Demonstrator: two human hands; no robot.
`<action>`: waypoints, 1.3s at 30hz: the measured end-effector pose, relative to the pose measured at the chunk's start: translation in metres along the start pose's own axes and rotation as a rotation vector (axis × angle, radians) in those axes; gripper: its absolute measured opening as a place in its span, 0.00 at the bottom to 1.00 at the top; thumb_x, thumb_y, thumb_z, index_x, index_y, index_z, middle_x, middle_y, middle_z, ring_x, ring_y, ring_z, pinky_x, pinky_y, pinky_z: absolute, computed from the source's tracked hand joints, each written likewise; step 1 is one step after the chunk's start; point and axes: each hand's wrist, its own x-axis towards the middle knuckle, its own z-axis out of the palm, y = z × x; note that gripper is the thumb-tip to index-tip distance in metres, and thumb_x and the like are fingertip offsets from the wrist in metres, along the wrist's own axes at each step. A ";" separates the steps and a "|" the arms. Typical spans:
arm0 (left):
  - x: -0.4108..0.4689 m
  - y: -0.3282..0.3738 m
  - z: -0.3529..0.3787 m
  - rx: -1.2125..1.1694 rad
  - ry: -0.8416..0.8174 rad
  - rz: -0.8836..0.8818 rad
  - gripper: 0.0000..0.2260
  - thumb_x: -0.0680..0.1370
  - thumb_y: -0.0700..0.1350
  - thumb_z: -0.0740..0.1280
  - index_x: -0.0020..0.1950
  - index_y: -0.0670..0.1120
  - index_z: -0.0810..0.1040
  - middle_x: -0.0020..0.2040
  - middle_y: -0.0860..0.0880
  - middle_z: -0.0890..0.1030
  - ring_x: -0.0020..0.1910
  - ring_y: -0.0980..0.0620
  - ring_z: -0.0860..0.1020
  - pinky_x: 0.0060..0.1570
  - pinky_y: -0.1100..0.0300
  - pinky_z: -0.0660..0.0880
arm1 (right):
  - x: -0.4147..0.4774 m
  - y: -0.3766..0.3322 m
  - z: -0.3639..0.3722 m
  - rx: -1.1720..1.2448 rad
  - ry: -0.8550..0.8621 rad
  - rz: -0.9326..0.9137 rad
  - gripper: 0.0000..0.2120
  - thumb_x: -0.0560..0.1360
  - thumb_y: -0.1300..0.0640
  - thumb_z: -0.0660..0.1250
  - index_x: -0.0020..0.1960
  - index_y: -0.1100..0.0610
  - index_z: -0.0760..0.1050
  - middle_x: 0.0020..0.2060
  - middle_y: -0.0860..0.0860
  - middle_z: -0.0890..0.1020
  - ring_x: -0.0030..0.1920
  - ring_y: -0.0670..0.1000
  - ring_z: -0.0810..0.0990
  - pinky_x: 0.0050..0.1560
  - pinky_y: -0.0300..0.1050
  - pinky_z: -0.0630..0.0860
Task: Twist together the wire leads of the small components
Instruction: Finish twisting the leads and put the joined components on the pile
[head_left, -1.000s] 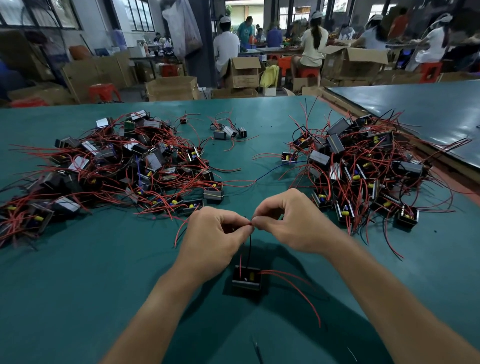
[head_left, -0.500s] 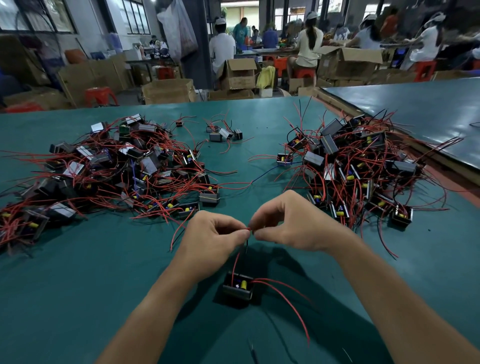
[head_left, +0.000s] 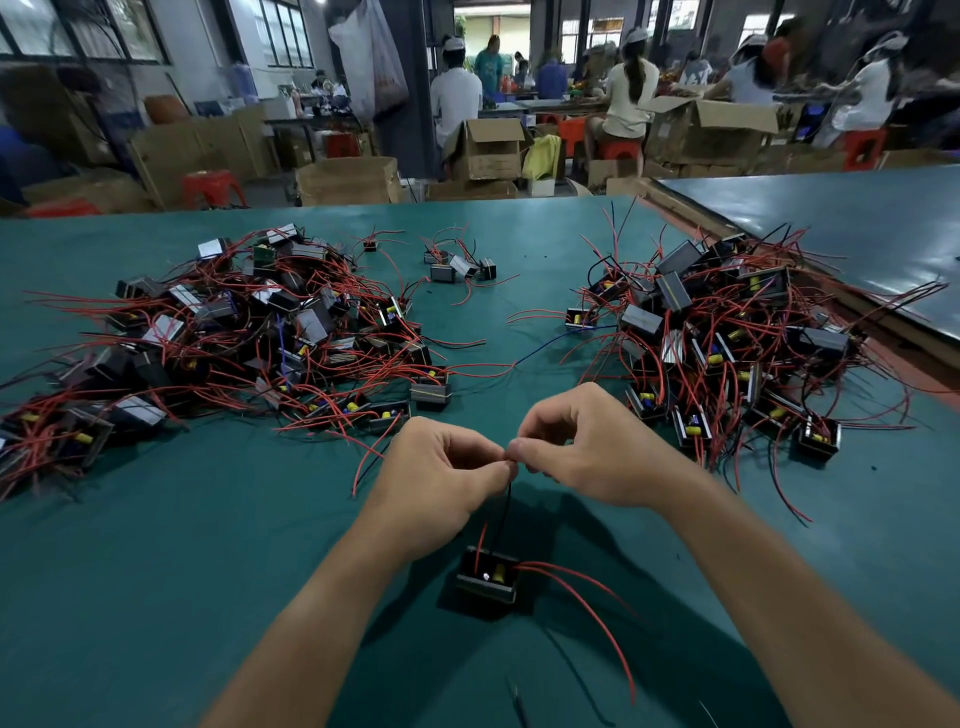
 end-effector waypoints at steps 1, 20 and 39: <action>-0.001 -0.001 0.001 0.063 0.023 0.053 0.05 0.72 0.39 0.74 0.36 0.46 0.86 0.26 0.53 0.78 0.25 0.59 0.68 0.28 0.64 0.65 | 0.001 -0.001 0.001 0.029 -0.011 0.039 0.11 0.74 0.58 0.72 0.33 0.55 0.80 0.25 0.52 0.78 0.28 0.47 0.72 0.31 0.47 0.70; 0.001 0.009 -0.001 -0.166 0.038 -0.050 0.07 0.71 0.33 0.74 0.35 0.42 0.84 0.27 0.48 0.81 0.23 0.60 0.73 0.26 0.69 0.68 | 0.000 0.001 -0.010 0.190 -0.041 -0.046 0.07 0.73 0.64 0.73 0.40 0.54 0.83 0.31 0.49 0.83 0.32 0.44 0.76 0.35 0.43 0.75; -0.005 -0.004 0.010 0.557 0.121 0.622 0.02 0.71 0.45 0.73 0.39 0.50 0.85 0.35 0.55 0.83 0.33 0.52 0.77 0.33 0.55 0.75 | 0.000 0.011 -0.018 0.374 -0.467 0.493 0.18 0.77 0.64 0.65 0.30 0.54 0.78 0.27 0.50 0.78 0.26 0.46 0.74 0.29 0.36 0.72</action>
